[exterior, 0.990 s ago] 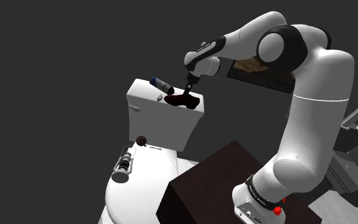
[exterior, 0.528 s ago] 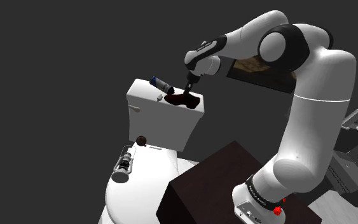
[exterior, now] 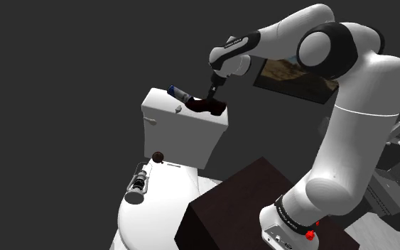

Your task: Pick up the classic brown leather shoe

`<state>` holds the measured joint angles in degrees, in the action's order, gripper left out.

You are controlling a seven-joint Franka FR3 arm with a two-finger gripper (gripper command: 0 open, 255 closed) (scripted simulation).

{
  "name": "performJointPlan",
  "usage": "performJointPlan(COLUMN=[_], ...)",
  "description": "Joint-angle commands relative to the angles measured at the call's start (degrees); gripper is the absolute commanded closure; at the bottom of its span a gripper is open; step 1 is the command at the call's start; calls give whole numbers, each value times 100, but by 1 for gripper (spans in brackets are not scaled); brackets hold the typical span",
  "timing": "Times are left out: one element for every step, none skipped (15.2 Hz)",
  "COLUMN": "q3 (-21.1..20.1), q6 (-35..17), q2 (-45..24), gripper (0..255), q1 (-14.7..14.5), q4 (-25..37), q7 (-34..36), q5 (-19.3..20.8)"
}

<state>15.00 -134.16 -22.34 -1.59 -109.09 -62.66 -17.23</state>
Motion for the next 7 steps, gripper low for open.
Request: performJointPlan(q3=[28, 39, 50, 60, 70, 72, 72], q6=[113, 173, 234, 294, 355, 364, 365], q2=[105, 149, 192, 234, 275, 281, 281], gripper=[255, 255, 255, 255, 255, 255, 255], q1=[-12, -19, -25, -31, -37, -38, -38], q4=[17, 36, 56, 78, 101, 104, 105], q7=[35, 57, 79, 101, 122, 125, 125], q5=[52, 78, 102, 127, 150, 154, 154])
